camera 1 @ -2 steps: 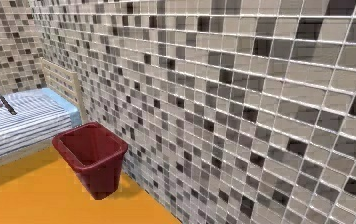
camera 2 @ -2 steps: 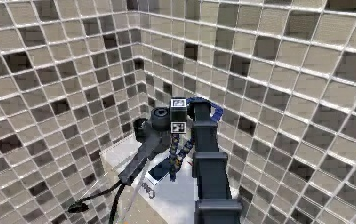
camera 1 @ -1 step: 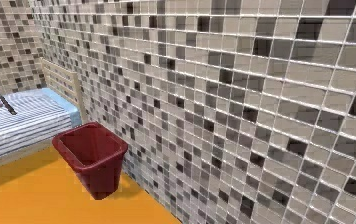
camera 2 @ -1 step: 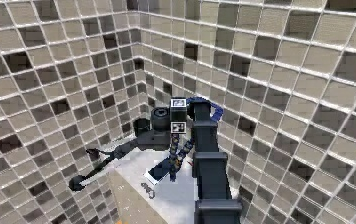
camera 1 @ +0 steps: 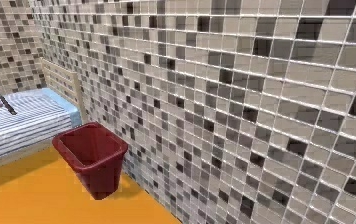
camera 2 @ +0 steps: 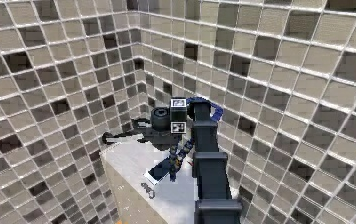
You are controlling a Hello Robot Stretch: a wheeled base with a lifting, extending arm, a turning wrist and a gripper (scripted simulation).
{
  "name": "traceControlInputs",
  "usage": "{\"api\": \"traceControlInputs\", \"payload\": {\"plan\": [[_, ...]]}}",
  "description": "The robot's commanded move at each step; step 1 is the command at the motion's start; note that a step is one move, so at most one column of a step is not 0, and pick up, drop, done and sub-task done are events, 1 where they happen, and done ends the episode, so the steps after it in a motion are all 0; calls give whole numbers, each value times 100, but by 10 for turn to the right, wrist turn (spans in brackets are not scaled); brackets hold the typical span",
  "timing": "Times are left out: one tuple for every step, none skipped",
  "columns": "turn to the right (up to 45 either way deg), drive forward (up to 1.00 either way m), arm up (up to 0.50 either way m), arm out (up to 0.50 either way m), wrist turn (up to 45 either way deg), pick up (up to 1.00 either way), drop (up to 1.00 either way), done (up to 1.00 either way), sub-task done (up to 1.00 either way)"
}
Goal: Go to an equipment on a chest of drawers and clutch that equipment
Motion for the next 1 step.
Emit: {"api": "traceControlInputs", "payload": {"plan": [[0,0,0,0,240,0,0,0,0]]}}
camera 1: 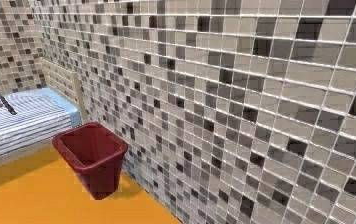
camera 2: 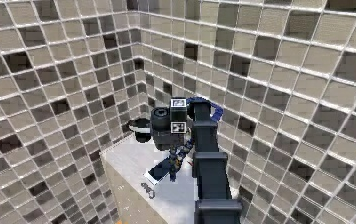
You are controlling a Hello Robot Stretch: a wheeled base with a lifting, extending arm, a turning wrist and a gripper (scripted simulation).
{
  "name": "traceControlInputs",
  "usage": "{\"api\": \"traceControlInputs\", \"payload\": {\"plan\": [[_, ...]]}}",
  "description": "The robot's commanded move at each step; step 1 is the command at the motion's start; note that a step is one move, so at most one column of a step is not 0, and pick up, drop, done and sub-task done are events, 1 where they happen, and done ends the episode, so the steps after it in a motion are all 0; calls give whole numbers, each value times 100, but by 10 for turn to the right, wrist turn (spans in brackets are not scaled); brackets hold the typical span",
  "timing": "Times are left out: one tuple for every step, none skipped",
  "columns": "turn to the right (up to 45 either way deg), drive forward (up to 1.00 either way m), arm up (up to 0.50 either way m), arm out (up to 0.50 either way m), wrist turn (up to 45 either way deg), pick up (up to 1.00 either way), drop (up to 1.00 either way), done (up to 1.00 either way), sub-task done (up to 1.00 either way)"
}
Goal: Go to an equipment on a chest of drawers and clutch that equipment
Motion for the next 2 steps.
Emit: {"api": "traceControlInputs", "payload": {"plan": [[0,0,-30,0,0,0,0,0,0],[0,0,0,0,0,100,0,0,0]]}}
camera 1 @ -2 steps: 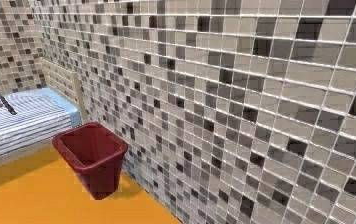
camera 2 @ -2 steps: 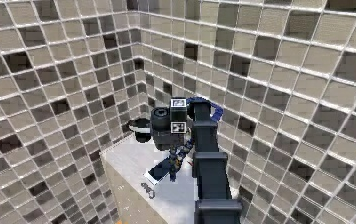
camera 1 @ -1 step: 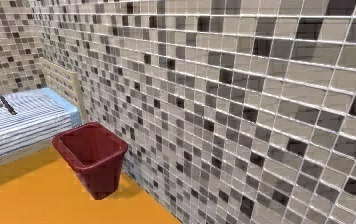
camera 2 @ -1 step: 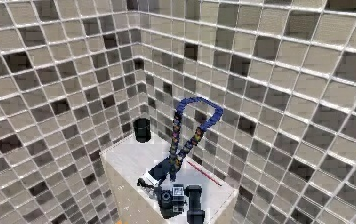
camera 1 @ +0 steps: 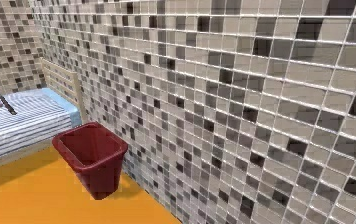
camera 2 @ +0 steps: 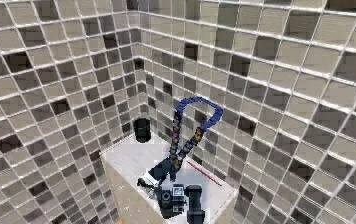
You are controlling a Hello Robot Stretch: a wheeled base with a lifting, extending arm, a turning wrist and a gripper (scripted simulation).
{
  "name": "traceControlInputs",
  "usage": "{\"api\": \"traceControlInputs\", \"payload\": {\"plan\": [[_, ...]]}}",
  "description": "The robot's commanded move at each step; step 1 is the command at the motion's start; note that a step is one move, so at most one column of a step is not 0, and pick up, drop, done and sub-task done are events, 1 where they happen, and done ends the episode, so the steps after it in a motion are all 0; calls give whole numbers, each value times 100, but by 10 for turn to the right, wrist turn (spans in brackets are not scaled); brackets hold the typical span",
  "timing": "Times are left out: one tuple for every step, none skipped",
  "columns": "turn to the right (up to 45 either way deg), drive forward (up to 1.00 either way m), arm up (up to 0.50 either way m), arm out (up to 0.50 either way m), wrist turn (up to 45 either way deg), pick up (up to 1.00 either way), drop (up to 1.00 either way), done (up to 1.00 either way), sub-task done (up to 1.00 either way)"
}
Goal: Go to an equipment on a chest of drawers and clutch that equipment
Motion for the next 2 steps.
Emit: {"api": "traceControlInputs", "payload": {"plan": [[0,0,10,0,0,0,0,0,0],[0,0,0,0,0,0,0,100,0]]}}
